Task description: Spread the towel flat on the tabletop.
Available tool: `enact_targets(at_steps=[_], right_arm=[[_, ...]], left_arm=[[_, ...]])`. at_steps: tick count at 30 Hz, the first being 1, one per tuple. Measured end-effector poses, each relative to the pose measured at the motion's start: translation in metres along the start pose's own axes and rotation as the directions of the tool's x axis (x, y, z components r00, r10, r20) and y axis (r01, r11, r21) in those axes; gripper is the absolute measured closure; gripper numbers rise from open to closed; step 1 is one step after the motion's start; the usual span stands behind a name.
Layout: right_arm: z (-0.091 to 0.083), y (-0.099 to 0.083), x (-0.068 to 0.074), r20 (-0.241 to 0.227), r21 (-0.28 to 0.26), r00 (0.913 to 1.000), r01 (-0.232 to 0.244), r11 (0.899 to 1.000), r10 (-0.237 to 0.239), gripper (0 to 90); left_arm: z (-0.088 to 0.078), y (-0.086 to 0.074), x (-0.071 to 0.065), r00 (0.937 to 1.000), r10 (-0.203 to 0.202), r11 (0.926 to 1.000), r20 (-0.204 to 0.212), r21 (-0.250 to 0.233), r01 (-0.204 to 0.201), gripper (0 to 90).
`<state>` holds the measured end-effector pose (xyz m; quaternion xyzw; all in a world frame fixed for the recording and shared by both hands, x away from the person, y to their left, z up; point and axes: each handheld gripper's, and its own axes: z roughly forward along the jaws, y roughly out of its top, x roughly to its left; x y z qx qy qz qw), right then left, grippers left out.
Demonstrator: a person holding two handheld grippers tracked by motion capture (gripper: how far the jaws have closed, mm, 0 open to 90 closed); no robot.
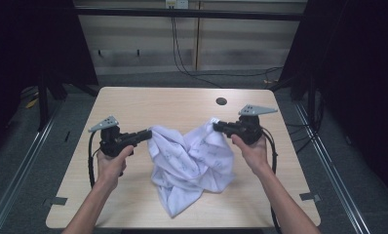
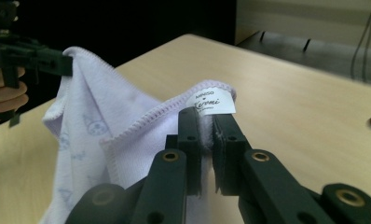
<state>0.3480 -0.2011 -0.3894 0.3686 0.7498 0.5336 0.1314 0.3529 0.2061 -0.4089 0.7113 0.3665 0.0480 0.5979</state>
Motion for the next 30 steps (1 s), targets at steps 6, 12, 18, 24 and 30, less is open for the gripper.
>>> enact_targets(at_steps=[6, 12, 18, 24, 30], right_arm=[[-0.008, 0.057, -0.029, 0.094, -0.039, 0.9955, 0.011, 0.999, -0.007, 83.4], [-0.027, 0.107, -0.049, 0.165, -0.111, 0.9862, 0.033, 0.993, -0.014, 83.3], [-0.074, 0.113, -0.082, 0.241, -0.22, 0.9696, 0.015, 0.975, 0.04, 82.8], [-0.09, 0.024, -0.111, 0.285, -0.119, 0.9516, -0.084, 0.989, 0.115, 81.9], [-0.102, -0.046, -0.122, 0.31, -0.065, 0.9327, -0.172, 0.983, 0.184, 70.1]], left_arm=[[-0.011, 0.045, 0.01, 0.9958, 0.018, 0.9979, -0.089, -0.061, -0.023, 86.6], [-0.056, 0.082, 0.009, 0.99, 0.021, 0.9787, -0.139, -0.199, -0.049, 86.8], [-0.098, 0.068, 0.012, 0.9849, 0.001, 0.9701, -0.173, -0.239, -0.043, 86.7], [-0.095, 0.009, 0.02, 0.9879, -0.04, 0.9946, -0.149, -0.101, 0.025, 86.7], [-0.082, -0.019, 0.023, 0.9893, -0.047, 0.9985, -0.138, -0.035, 0.042, 86.3]])
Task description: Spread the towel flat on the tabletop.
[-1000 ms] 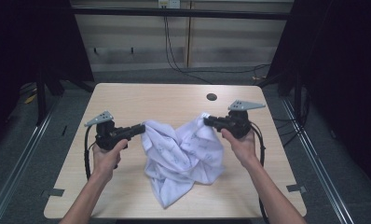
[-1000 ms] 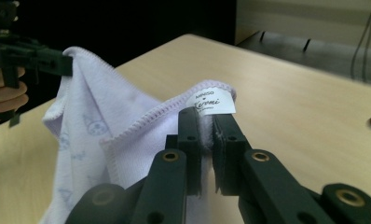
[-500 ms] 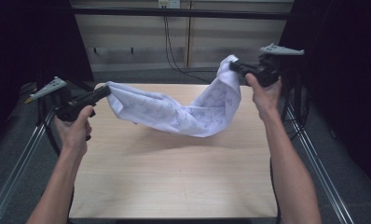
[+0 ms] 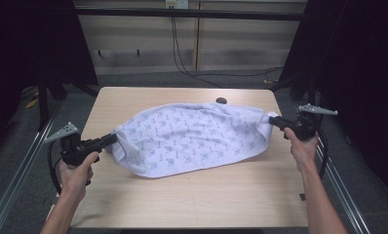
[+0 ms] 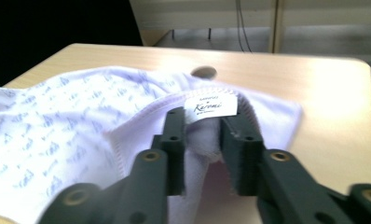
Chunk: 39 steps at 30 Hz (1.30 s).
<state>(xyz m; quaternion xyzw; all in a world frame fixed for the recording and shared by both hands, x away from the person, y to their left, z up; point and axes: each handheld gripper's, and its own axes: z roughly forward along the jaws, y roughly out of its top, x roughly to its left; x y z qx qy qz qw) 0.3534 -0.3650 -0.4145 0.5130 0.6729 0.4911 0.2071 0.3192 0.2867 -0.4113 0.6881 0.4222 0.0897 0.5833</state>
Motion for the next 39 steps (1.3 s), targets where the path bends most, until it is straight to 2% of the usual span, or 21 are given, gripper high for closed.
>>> enact_targets(at_steps=[2, 3, 4, 6, 9, 11, 13, 15, 17, 20, 23, 25, 27, 28, 30, 32, 34, 36, 37, 38, 39], right_arm=[[-0.01, -0.011, 0.0, 0.03, -0.003, 0.9995, -0.011, 1.0, 0.011, 62.8], [-0.016, -0.014, 0.002, 0.084, -0.003, 0.9964, 0.011, 1.0, -0.011, 59.7], [-0.022, -0.016, 0.003, 0.091, -0.005, 0.9958, 0.01, 1.0, -0.01, 59.9], [-0.034, -0.023, 0.008, 0.023, -0.049, 0.9993, -0.027, 0.998, 0.029, 58.1], [-0.032, -0.033, 0.032, -0.028, -0.002, 0.9992, 0.027, 1.0, -0.028, 57.6], [-0.023, -0.041, 0.053, -0.09, 0.027, 0.9943, 0.06, 0.998, -0.058, 56.3], [-0.012, -0.048, 0.074, -0.145, 0.047, 0.9872, 0.074, 0.996, -0.066, 54.7], [0.003, -0.055, 0.096, -0.217, 0.076, 0.9735, 0.09, 0.993, -0.071, 54.2], [0.013, -0.057, 0.113, -0.243, 0.113, 0.9649, 0.132, 0.985, -0.101, 53.9], [0.03, -0.066, 0.139, -0.303, 0.135, 0.9446, 0.174, 0.975, -0.127, 54.3], [0.041, -0.074, 0.162, -0.34, 0.159, 0.9284, 0.213, 0.964, -0.149, 54.3], [0.047, -0.079, 0.18, -0.379, 0.159, 0.9122, 0.23, 0.96, -0.156, 54.1], [0.056, -0.081, 0.194, -0.388, 0.168, 0.9025, 0.269, 0.948, -0.188, 52.8], [0.064, -0.083, 0.201, -0.393, 0.172, 0.8971, 0.288, 0.942, -0.203, 52.5], [0.083, -0.087, 0.206, -0.414, 0.194, 0.8881, 0.3, 0.934, -0.199, 51.6], [0.099, -0.092, 0.206, -0.432, 0.202, 0.8853, 0.28, 0.938, -0.172, 49.6], [0.111, -0.095, 0.209, -0.407, 0.213, 0.8893, 0.315, 0.925, -0.209, 49.2], [0.125, -0.098, 0.21, -0.43, 0.213, 0.8848, 0.294, 0.932, -0.181, 48.8], [0.13, -0.099, 0.209, -0.425, 0.213, 0.8892, 0.279, 0.936, -0.168, 47.7], [0.135, -0.097, 0.207, -0.411, 0.236, 0.8999, 0.26, 0.937, -0.146, 45.3], [0.137, -0.096, 0.208, -0.394, 0.222, 0.9024, 0.278, 0.935, -0.175, 46.5]], left_arm=[[0.001, -0.003, 0.001, 1.0, 0.002, 1.0, 0.0, 0.008, -0.002, 86.1], [0.002, -0.005, 0.001, 1.0, -0.004, 0.9999, -0.003, 0.013, 0.004, 86.1], [0.003, -0.008, 0.002, 1.0, -0.008, 0.9998, 0.004, 0.016, 0.008, 86.1], [0.009, -0.015, 0.001, 0.9999, -0.003, 0.9991, 0.017, 0.042, 0.003, 86.0], [0.023, -0.03, -0.006, 0.9987, 0.025, 0.9926, 0.044, 0.118, -0.031, 86.1], [0.028, -0.034, -0.013, 0.9973, 0.042, 0.9887, 0.06, 0.141, -0.05, 86.1], [0.028, -0.035, -0.019, 0.9957, 0.033, 0.9889, 0.086, 0.142, -0.045, 86.1], [0.025, -0.035, -0.027, 0.9927, 0.047, 0.9886, 0.112, 0.137, -0.062, 86.1], [0.022, -0.036, -0.032, 0.9884, 0.03, 0.9911, 0.149, 0.124, -0.048, 86.1], [0.018, -0.041, -0.046, 0.9834, 0.037, 0.9898, 0.177, 0.129, -0.061, 86.2], [0.015, -0.045, -0.059, 0.9731, 0.037, 0.9902, 0.227, 0.123, -0.067, 86.2], [0.014, -0.045, -0.068, 0.9652, 0.053, 0.9902, 0.256, 0.111, -0.084, 86.2], [0.017, -0.045, -0.072, 0.961, 0.07, 0.988, 0.268, 0.114, -0.104, 86.1], [0.02, -0.046, -0.071, 0.9625, 0.074, 0.987, 0.261, 0.119, -0.108, 85.9], [0.027, -0.05, -0.065, 0.9707, 0.082, 0.9826, 0.226, 0.144, -0.117, 84.1], [0.033, -0.054, -0.055, 0.9746, 0.077, 0.9786, 0.21, 0.171, -0.115, 82.6], [0.039, -0.058, -0.044, 0.9777, 0.06, 0.9771, 0.202, 0.189, -0.098, 80.4], [0.043, -0.061, -0.04, 0.9805, 0.069, 0.9738, 0.184, 0.201, -0.106, 77.9], [0.046, -0.062, -0.038, 0.9832, 0.077, 0.9698, 0.165, 0.216, -0.113, 76.5], [0.046, -0.063, -0.036, 0.9846, 0.069, 0.9706, 0.16, 0.217, -0.104, 75.1], [0.047, -0.063, -0.035, 0.9852, 0.06, 0.9726, 0.16, 0.213, -0.094, 73.9]])
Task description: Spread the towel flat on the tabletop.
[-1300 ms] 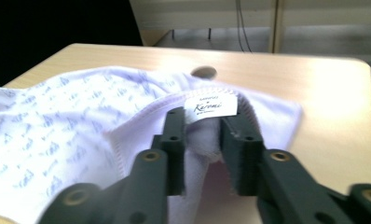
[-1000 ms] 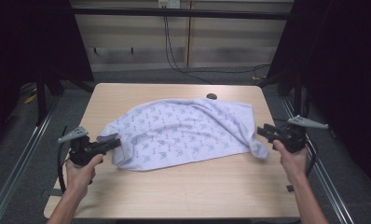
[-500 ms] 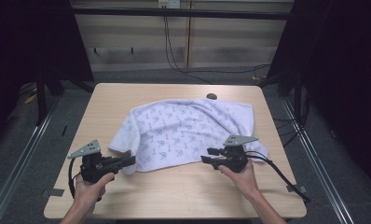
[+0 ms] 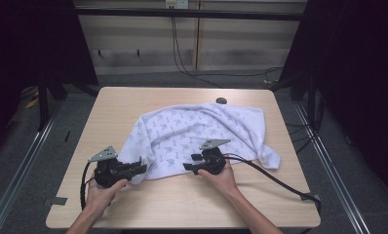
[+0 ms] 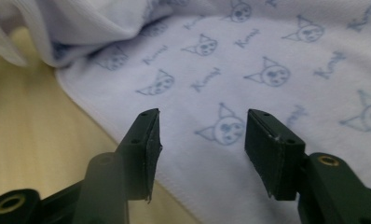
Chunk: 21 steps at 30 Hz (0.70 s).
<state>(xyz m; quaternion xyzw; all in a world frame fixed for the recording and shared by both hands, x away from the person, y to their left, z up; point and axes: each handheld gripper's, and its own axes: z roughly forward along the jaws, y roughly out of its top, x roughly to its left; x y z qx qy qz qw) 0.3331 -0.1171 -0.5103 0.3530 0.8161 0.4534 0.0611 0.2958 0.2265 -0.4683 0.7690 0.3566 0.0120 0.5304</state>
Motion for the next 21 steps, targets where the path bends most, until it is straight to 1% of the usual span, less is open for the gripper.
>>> enact_targets(at_steps=[1, 2, 3, 5, 6, 7, 9, 10, 11, 12, 14, 15, 17, 19, 21], right_arm=[[0.002, 0.001, 0.0, 0.025, 0.028, 0.9995, 0.02, 0.999, -0.021, 46.6], [0.004, 0.002, 0.0, 0.042, 0.044, 0.9988, 0.024, 0.999, -0.026, 47.2], [0.005, 0.003, 0.001, 0.048, 0.048, 0.998, 0.038, 0.998, -0.04, 47.3], [0.006, 0.003, 0.001, 0.058, 0.047, 0.9977, 0.033, 0.998, -0.036, 50.3], [0.005, 0.003, 0.002, 0.07, 0.049, 0.9965, 0.043, 0.998, -0.046, 54.2], [0.005, 0.002, 0.003, 0.094, 0.053, 0.993, 0.066, 0.996, -0.071, 60.4], [0.004, 0.001, 0.004, 0.123, 0.063, 0.9871, 0.095, 0.993, -0.102, 69.5], [0.003, 0.001, 0.003, 0.127, 0.067, 0.987, 0.091, 0.994, -0.099, 75.7], [0.002, 0.002, 0.003, 0.13, 0.076, 0.9856, 0.099, 0.992, -0.108, 82.9], [0.001, 0.001, 0.005, 0.13, 0.085, 0.9846, 0.107, 0.991, -0.117, 87.0], [-0.002, 0.0, 0.008, 0.131, 0.099, 0.9822, 0.122, 0.988, -0.134, 89.2], [-0.005, 0.0, 0.009, 0.129, 0.117, 0.9815, 0.126, 0.985, -0.141, 89.5], [-0.011, -0.002, 0.009, 0.12, 0.13, 0.9826, 0.126, 0.983, -0.142, 89.8], [-0.019, -0.008, 0.005, 0.101, 0.125, 0.9885, 0.099, 0.987, -0.112, 89.9], [-0.031, -0.014, 0.003, 0.094, 0.137, 0.9901, 0.091, 0.986, -0.104, 89.9]], left_arm=[[-0.001, 0.0, 0.001, 1.0, -0.001, 1.0, -0.003, -0.005, 0.001, 72.2], [-0.002, 0.001, 0.001, 1.0, -0.003, 0.9999, -0.008, -0.013, 0.003, 69.6], [-0.003, 0.002, 0.001, 0.9999, -0.006, 0.9998, -0.008, -0.017, 0.006, 68.0], [-0.005, 0.003, 0.002, 0.9999, -0.006, 0.9996, -0.016, -0.029, 0.005, 66.3], [-0.007, 0.004, 0.003, 0.9999, -0.01, 0.9995, -0.014, -0.032, 0.009, 65.0], [-0.007, 0.004, 0.003, 0.9997, -0.01, 0.9993, -0.02, -0.036, 0.009, 64.9], [-0.009, 0.006, 0.003, 0.9996, -0.01, 0.9989, -0.027, -0.046, 0.009, 63.4], [-0.011, 0.007, 0.003, 0.9996, -0.01, 0.9986, -0.025, -0.052, 0.009, 62.9], [-0.012, 0.007, 0.003, 0.9996, -0.01, 0.9983, -0.028, -0.057, 0.008, 62.7], [-0.014, 0.007, 0.004, 0.9994, -0.015, 0.9978, -0.033, -0.064, 0.012, 61.9], [-0.018, 0.008, 0.005, 0.9989, -0.018, 0.9972, -0.042, -0.074, 0.015, 60.8], [-0.02, 0.008, 0.007, 0.9988, -0.022, 0.9966, -0.044, -0.08, 0.018, 60.0], [-0.024, 0.008, 0.01, 0.9985, -0.03, 0.9949, -0.045, -0.097, 0.026, 58.7], [-0.029, 0.009, 0.012, 0.9978, -0.04, 0.9936, -0.053, -0.108, 0.034, 56.9], [-0.034, 0.008, 0.013, 0.9973, -0.04, 0.9927, -0.062, -0.116, 0.033, 56.1]])
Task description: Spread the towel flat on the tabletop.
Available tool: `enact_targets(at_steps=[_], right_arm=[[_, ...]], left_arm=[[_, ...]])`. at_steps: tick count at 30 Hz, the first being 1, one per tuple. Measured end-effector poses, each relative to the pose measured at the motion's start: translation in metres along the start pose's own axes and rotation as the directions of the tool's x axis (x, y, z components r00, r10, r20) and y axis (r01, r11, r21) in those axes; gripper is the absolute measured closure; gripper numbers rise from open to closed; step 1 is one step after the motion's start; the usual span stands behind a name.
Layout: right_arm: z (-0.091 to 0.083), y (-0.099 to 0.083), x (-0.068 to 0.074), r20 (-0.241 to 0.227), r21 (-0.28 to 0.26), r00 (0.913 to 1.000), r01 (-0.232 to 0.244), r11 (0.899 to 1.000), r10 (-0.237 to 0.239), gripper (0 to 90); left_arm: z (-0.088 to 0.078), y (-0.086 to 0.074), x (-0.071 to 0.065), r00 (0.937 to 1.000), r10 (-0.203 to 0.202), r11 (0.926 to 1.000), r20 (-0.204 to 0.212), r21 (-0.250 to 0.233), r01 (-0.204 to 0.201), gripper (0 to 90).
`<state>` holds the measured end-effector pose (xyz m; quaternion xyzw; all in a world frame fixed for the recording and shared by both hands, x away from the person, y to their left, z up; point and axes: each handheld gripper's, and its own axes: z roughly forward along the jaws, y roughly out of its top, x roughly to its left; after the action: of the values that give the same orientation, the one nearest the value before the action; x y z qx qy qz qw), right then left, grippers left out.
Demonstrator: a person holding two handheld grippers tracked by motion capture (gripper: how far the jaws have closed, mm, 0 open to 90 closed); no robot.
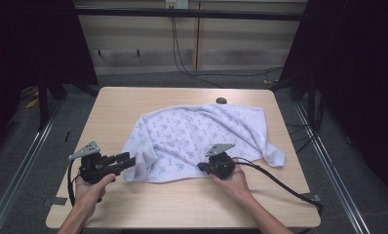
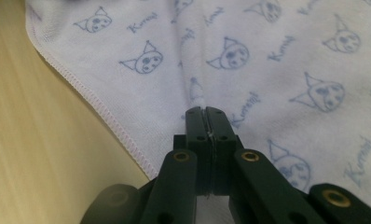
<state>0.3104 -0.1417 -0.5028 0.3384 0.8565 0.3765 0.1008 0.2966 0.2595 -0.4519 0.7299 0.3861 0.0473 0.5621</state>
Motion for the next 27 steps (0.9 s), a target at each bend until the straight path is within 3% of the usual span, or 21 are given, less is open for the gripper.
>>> enact_targets(at_steps=[3, 5, 8, 11, 12, 13, 14, 16, 18, 21, 23, 25, 27], right_arm=[[-0.022, -0.016, -0.001, 0.01, 0.035, 0.9999, 0.004, 0.999, -0.005, 89.9], [-0.039, -0.032, -0.004, 0.005, 0.031, 0.9996, -0.029, 0.999, 0.029, 90.0], [-0.065, -0.054, -0.006, 0.035, 0.038, 0.9979, -0.057, 0.998, 0.056, 89.9], [-0.087, -0.072, -0.011, 0.058, 0.031, 0.994, -0.095, 0.995, 0.093, 89.1], [-0.091, -0.075, -0.012, 0.068, 0.027, 0.9928, -0.101, 0.995, 0.099, 86.3], [-0.099, -0.08, -0.013, 0.07, -0.001, 0.99, -0.123, 0.992, 0.123, 77.7], [-0.104, -0.081, -0.013, 0.068, -0.032, 0.9877, -0.139, 0.99, 0.141, 72.2], [-0.12, -0.079, -0.004, 0.066, -0.117, 0.9852, -0.15, 0.982, 0.158, 69.6], [-0.131, -0.079, 0.011, 0.073, -0.172, 0.9864, -0.133, 0.976, 0.147, 69.6], [-0.142, -0.081, 0.038, 0.044, -0.219, 0.9939, -0.09, 0.972, 0.101, 68.5], [-0.136, -0.081, 0.051, 0.009, -0.2, 0.9954, -0.092, 0.975, 0.095, 64.3], [-0.119, -0.075, 0.061, -0.032, -0.149, 0.9978, -0.062, 0.987, 0.058, 60.9], [-0.099, -0.065, 0.067, -0.088, -0.132, 0.9949, -0.061, 0.989, 0.05, 57.1]], left_arm=[[-0.003, 0.0, 0.002, 0.9999, 0.01, 0.9999, -0.01, 0.005, -0.01, 55.8], [-0.003, 0.0, 0.003, 0.9999, 0.005, 1.0, -0.012, 0.005, -0.005, 55.3], [-0.001, 0.0, 0.003, 0.9998, 0.007, 0.9999, -0.019, 0.012, -0.006, 55.3], [0.01, -0.002, 0.0, 0.999, 0.03, 0.9973, -0.032, 0.068, -0.028, 55.3], [0.019, -0.005, -0.002, 0.9988, 0.042, 0.9926, -0.025, 0.115, -0.039, 55.4], [0.026, -0.008, -0.003, 0.9986, 0.051, 0.9869, -0.011, 0.154, -0.049, 55.5], [0.037, -0.012, -0.008, 0.9977, 0.068, 0.9752, -0.005, 0.212, -0.065, 55.8], [0.051, -0.022, -0.013, 0.9966, 0.076, 0.9562, 0.033, 0.281, -0.082, 55.0], [0.058, -0.028, -0.018, 0.994, 0.109, 0.9374, 0.01, 0.332, -0.106, 53.1], [0.061, -0.033, -0.017, 0.994, 0.109, 0.9285, 0.004, 0.357, -0.104, 50.2], [0.062, -0.034, -0.017, 0.9934, 0.115, 0.9255, -0.004, 0.364, -0.105, 51.6], [0.065, -0.036, -0.02, 0.9871, 0.16, 0.9098, -0.003, 0.388, -0.147, 64.2], [0.066, -0.037, -0.025, 0.9826, 0.185, 0.8985, 0.018, 0.402, -0.177, 75.2]])
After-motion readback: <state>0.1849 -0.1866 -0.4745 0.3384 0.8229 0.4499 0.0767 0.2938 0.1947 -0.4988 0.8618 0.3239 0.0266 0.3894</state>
